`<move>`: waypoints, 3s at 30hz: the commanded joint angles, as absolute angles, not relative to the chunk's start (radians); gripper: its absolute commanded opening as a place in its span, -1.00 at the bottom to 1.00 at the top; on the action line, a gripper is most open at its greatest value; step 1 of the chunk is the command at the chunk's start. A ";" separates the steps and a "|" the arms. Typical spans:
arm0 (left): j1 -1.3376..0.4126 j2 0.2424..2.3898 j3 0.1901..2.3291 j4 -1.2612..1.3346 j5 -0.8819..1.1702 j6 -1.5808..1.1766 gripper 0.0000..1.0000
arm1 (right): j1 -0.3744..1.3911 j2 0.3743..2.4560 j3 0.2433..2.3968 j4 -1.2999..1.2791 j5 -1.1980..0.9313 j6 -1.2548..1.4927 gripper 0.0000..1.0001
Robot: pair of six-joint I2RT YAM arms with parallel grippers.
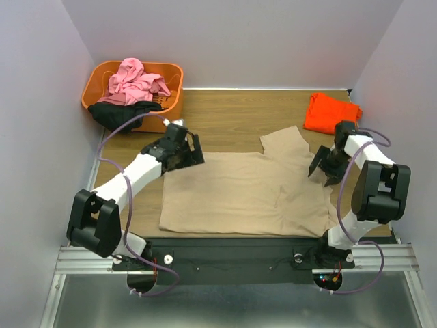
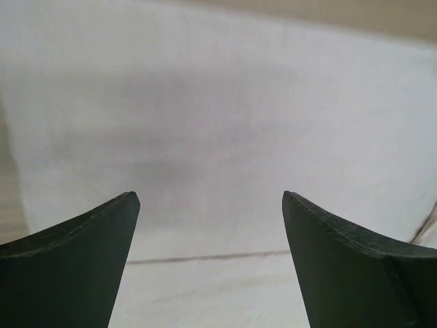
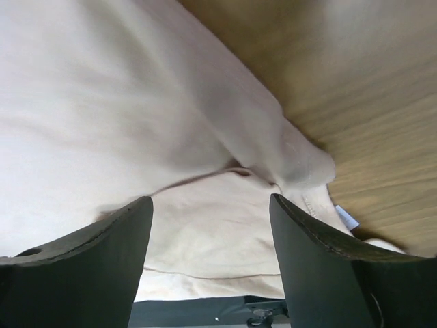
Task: Fold and stack the t-shirts
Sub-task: Fold the tshirt
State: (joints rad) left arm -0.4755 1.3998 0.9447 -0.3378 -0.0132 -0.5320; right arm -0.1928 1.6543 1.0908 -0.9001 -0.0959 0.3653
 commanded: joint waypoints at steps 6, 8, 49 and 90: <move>-0.246 1.453 1.063 -0.382 -0.149 -0.430 0.97 | -0.190 1.781 1.503 -0.920 -0.161 0.279 0.50; -0.230 1.497 1.069 -0.356 -0.161 -0.426 0.97 | -0.190 1.836 1.574 -0.914 -0.196 0.287 0.50; -0.195 1.764 1.243 -0.322 -0.215 -0.439 0.33 | -0.092 2.419 2.236 -0.828 -0.357 0.270 0.49; -0.204 1.701 1.147 -0.322 -0.248 -0.514 0.35 | 0.020 2.220 2.022 -0.766 -0.239 0.210 -0.99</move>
State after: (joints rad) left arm -0.2005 1.6890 1.1362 -0.3370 -0.2188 -0.4923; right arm 0.0158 2.3558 2.0422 -0.8017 -0.2142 0.1993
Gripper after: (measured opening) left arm 0.683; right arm 0.013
